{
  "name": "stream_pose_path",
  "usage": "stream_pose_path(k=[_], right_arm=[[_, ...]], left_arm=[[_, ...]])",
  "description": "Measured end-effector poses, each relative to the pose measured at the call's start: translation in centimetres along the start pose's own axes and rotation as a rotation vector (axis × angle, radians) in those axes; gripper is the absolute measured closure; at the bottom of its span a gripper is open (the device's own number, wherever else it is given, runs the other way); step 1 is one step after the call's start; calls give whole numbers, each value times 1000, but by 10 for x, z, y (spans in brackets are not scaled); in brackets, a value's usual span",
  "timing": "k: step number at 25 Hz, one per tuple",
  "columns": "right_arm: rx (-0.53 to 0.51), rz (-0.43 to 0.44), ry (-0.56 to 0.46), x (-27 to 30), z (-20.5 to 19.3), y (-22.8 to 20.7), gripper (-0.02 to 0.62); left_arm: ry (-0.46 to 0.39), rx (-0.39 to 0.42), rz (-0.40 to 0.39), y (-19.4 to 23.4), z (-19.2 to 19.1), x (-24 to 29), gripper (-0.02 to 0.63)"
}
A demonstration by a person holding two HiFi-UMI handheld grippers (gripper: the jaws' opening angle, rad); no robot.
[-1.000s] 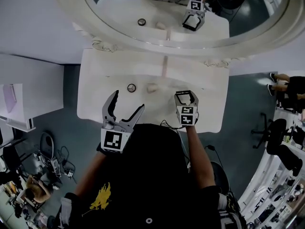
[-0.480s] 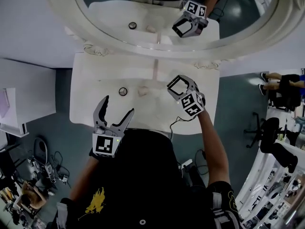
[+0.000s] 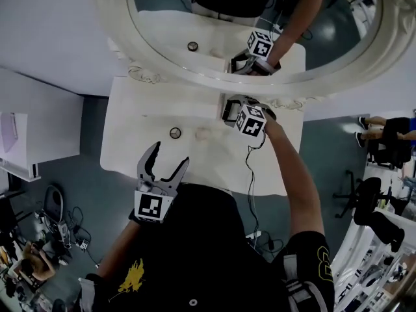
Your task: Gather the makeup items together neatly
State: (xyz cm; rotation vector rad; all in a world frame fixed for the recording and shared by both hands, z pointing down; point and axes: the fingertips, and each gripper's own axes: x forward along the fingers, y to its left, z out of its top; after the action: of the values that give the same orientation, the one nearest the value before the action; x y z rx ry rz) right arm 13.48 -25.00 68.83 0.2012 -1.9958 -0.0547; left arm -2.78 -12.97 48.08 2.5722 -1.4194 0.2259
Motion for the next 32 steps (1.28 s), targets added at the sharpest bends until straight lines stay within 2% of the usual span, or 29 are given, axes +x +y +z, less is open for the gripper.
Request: stream_pose_path(k=[3, 8, 15, 18, 21, 26, 29, 32], right_arm=[[-12, 78, 30, 12, 0, 5, 256], [-3, 94, 31, 12, 4, 8, 255], [39, -32, -3, 10, 5, -2, 222], [100, -63, -29, 6, 3, -3, 216], [199, -105, -107, -6, 9, -1, 216], [409, -243, -319, -42, 32, 11, 232], [487, -304, -396, -53, 46, 31, 258], [522, -311, -431, -57, 64, 60, 264]], left_arm=[[-2, -12, 21, 4, 1, -3, 252], [45, -25, 42, 13, -6, -10, 259], [-2, -32, 20, 7, 0, 0, 265], [-2, -27, 12, 6, 0, 3, 272], [37, -3, 2, 7, -5, 4, 275], [73, 14, 3, 10, -10, 4, 282], [102, 32, -13, 9, -18, 6, 284], [39, 64, -24, 6, -14, 9, 282]])
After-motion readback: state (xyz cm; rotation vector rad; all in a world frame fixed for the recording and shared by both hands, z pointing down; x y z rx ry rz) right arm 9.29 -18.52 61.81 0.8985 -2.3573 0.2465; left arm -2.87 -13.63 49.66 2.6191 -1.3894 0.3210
